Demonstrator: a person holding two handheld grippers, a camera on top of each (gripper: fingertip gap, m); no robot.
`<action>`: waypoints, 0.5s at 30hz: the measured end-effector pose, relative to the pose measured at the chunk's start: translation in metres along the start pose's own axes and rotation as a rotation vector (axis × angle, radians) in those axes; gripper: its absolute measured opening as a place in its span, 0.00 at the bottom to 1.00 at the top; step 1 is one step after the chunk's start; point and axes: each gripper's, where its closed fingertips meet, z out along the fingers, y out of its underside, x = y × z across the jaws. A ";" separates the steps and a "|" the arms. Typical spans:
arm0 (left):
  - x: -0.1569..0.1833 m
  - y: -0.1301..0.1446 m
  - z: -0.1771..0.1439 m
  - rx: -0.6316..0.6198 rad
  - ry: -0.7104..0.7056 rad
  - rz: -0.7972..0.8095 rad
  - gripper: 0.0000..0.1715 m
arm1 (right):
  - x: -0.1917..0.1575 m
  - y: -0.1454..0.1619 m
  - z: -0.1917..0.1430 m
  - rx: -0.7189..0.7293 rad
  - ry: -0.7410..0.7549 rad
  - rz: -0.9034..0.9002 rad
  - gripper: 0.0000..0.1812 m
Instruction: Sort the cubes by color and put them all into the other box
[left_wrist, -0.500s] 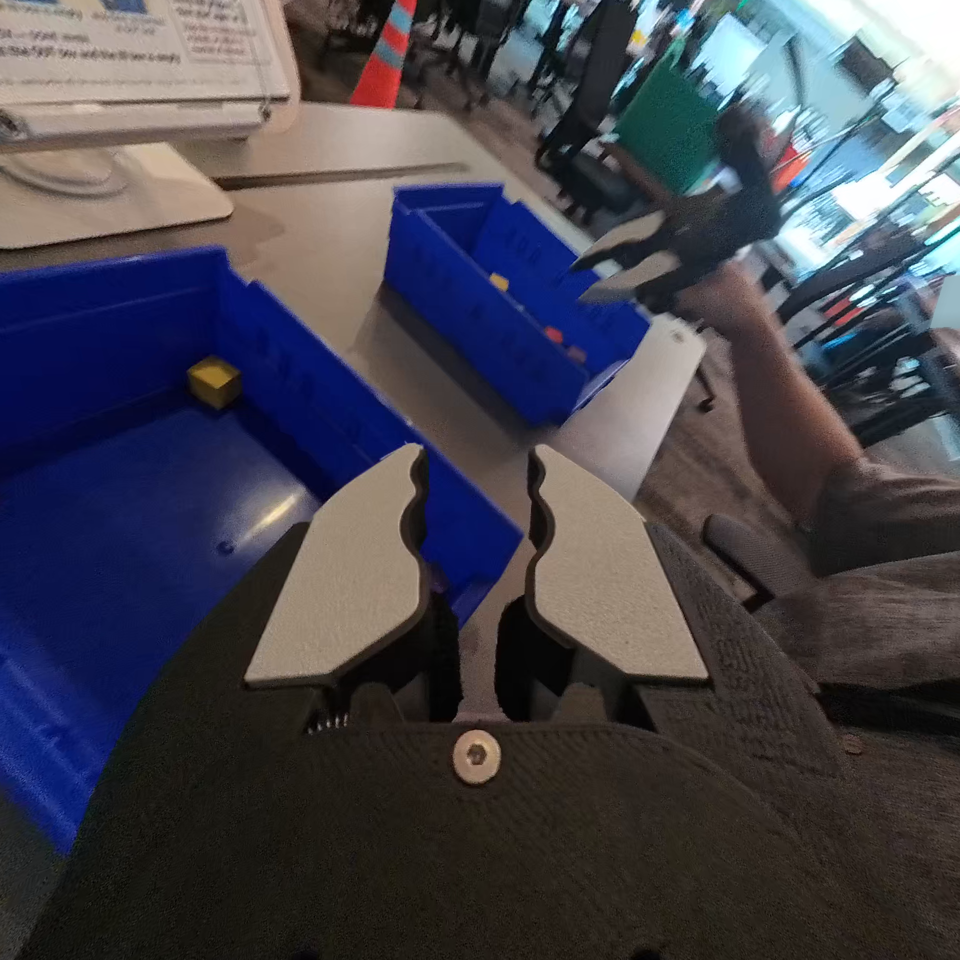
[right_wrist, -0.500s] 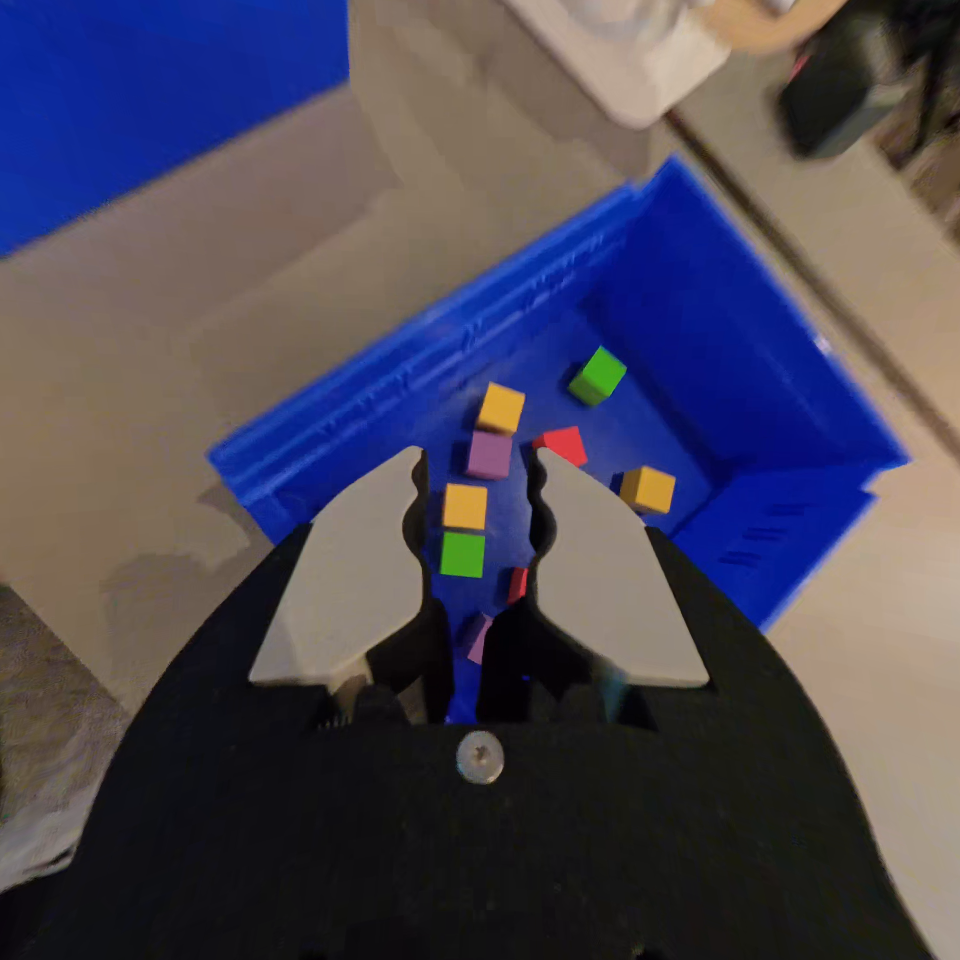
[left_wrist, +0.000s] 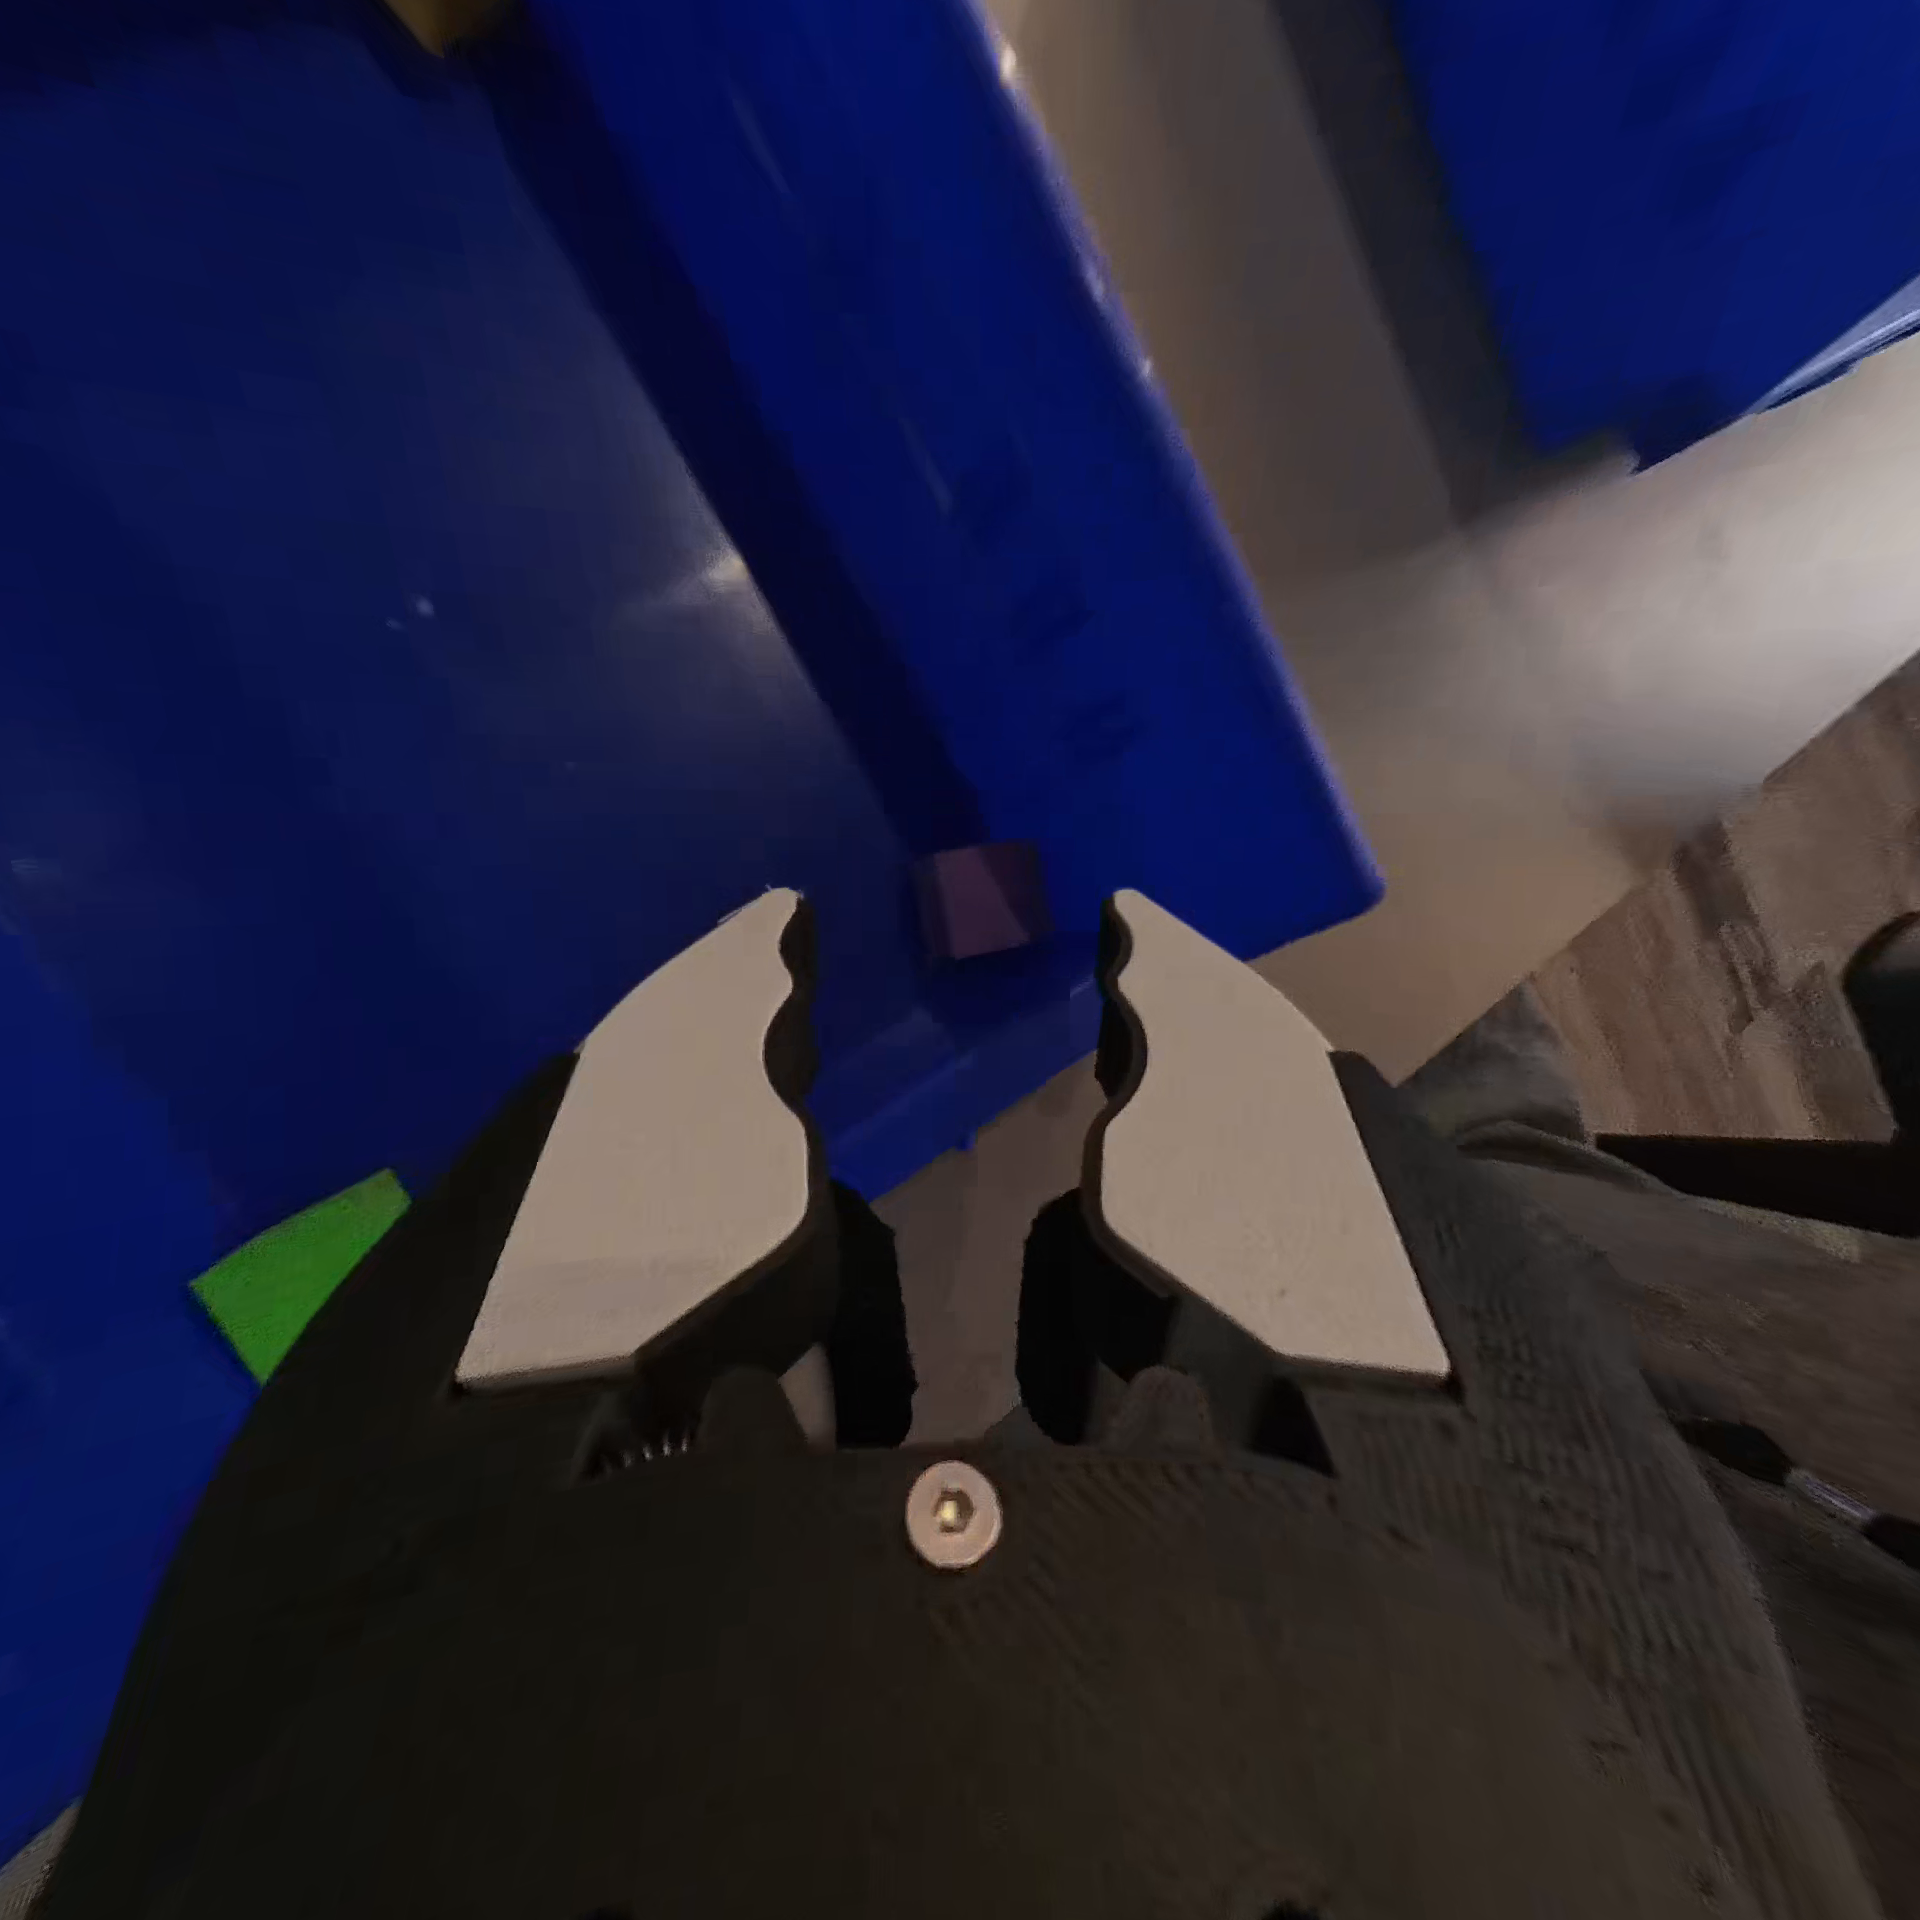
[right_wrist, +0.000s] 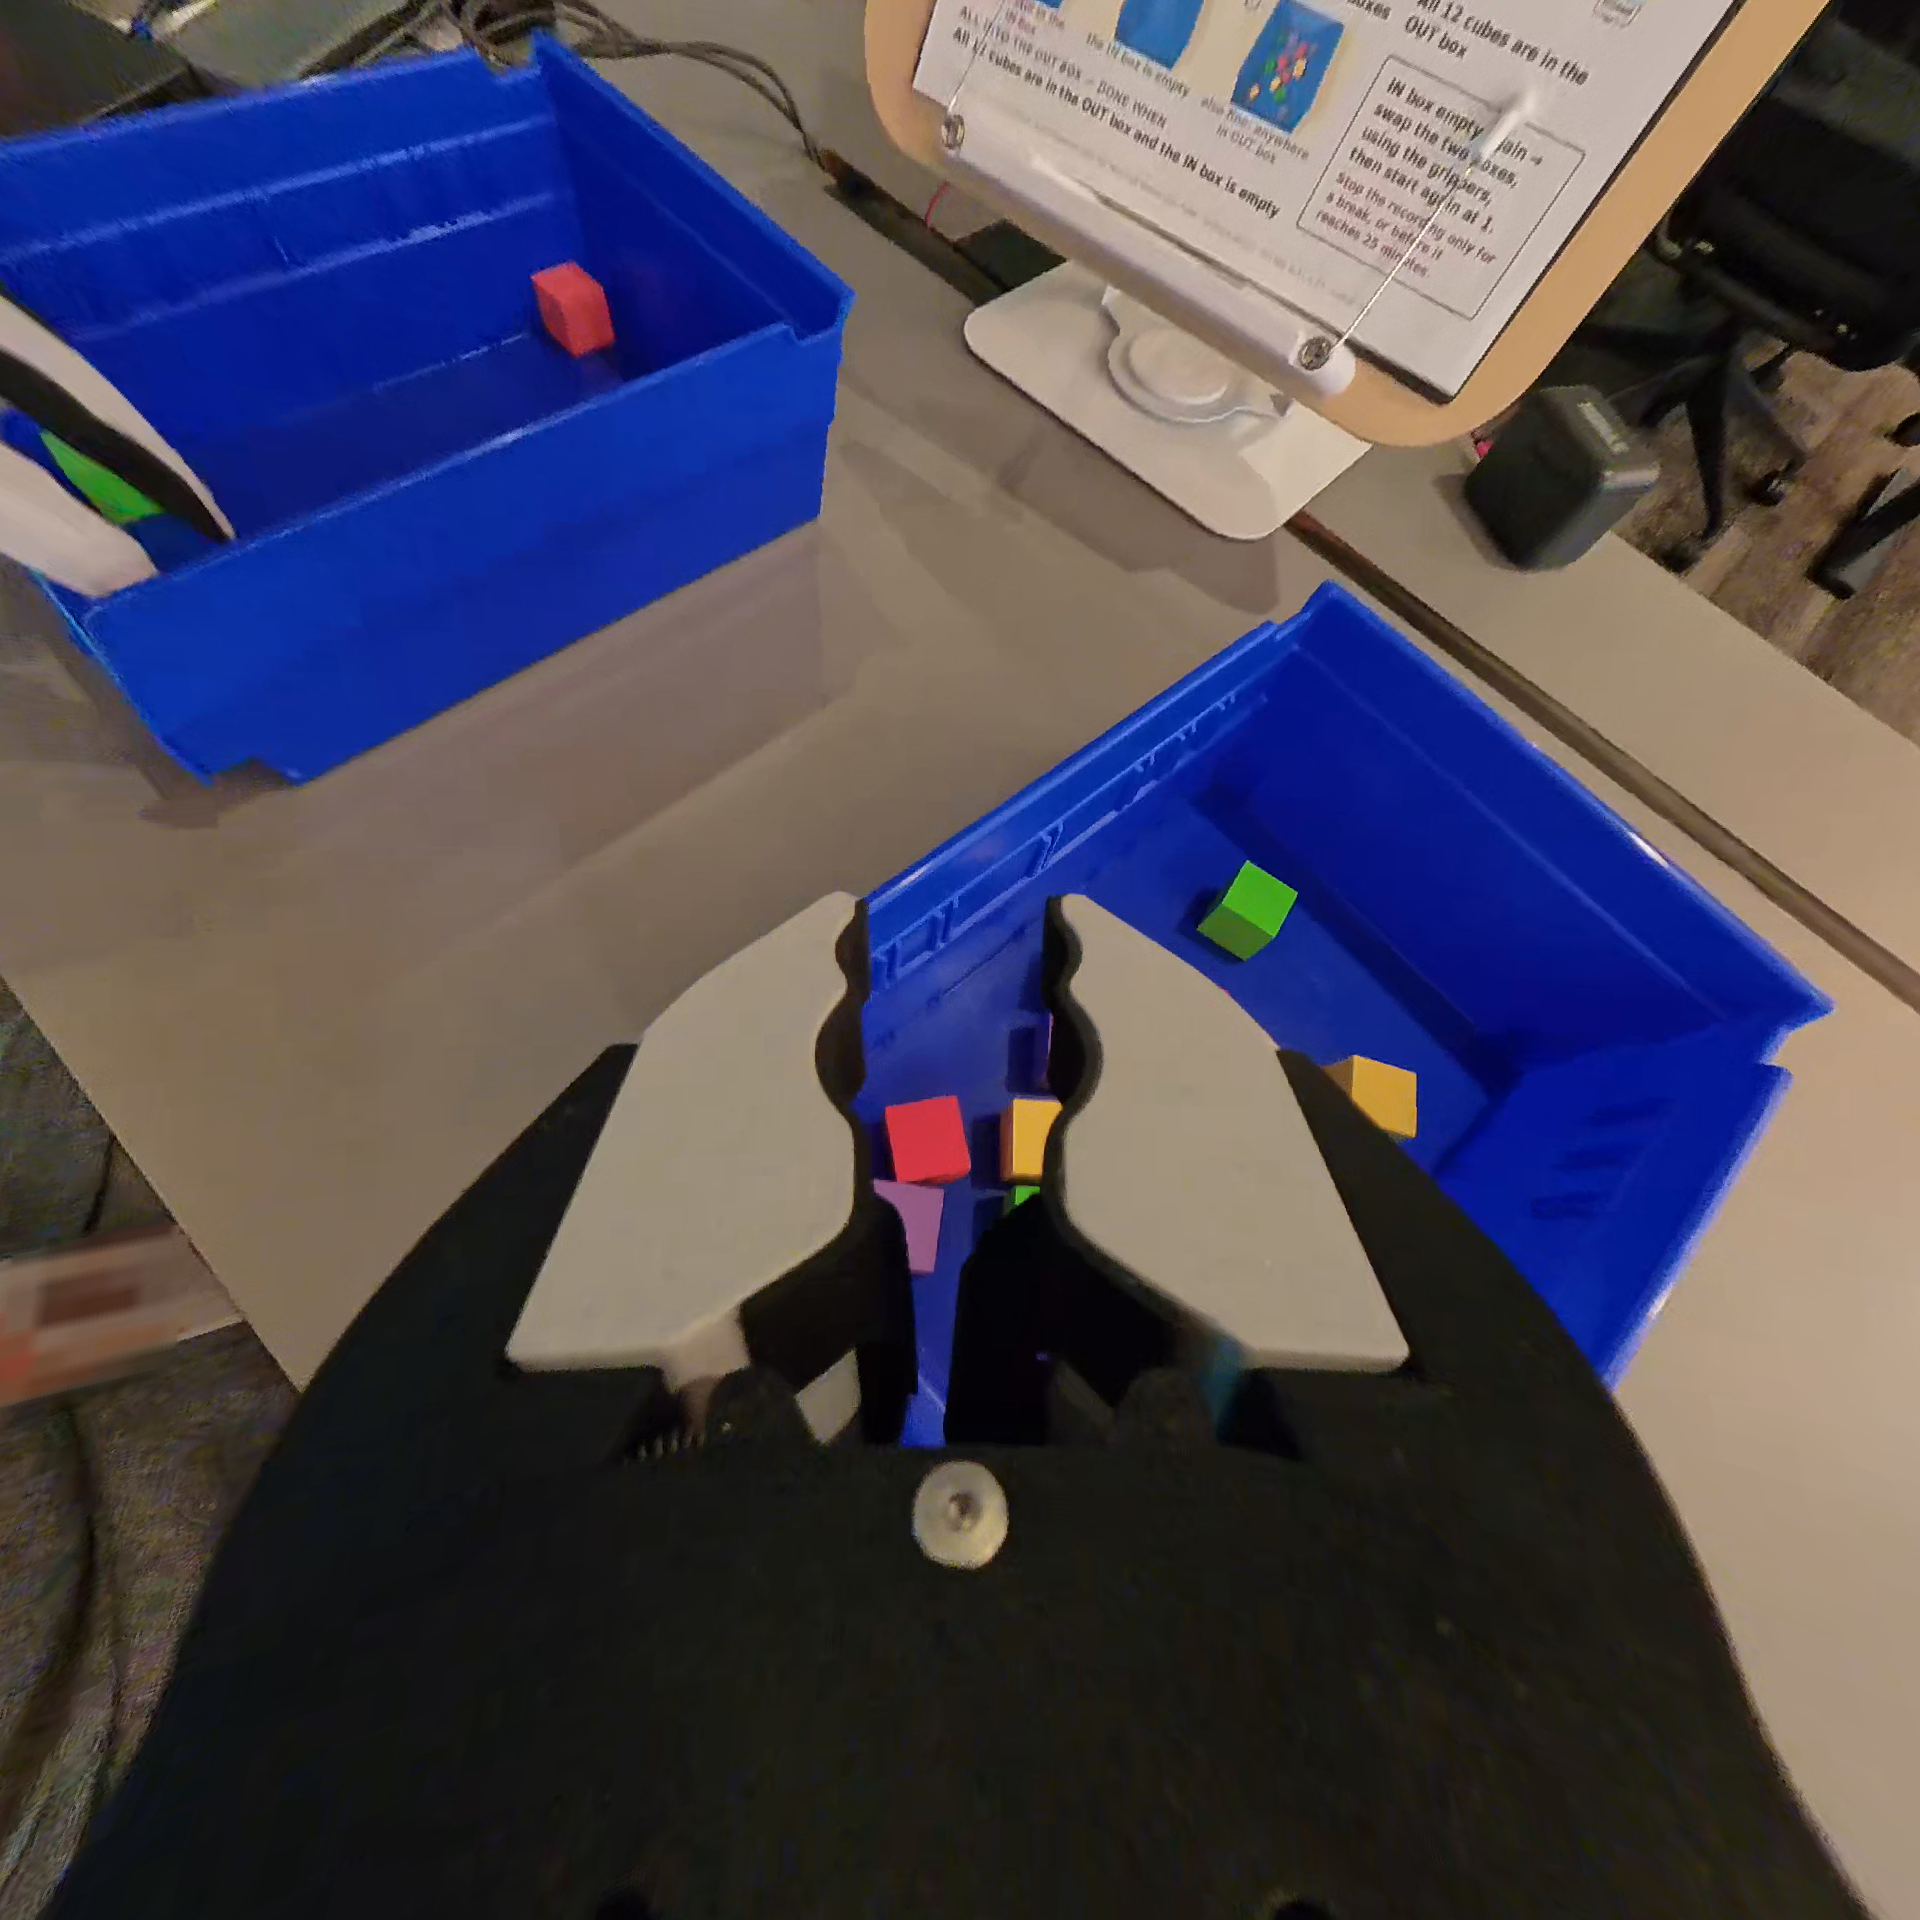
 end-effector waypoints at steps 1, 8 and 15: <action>0.000 0.003 0.006 -0.029 0.002 -0.005 0.31 | 0.000 -0.002 0.000 0.024 0.000 0.002 0.17; 0.002 0.017 0.029 -0.223 -0.022 -0.007 0.32 | -0.002 -0.006 0.006 0.049 -0.030 0.010 0.17; -0.002 0.021 0.041 -0.278 -0.050 -0.021 0.32 | -0.002 -0.011 0.007 0.071 -0.032 0.006 0.17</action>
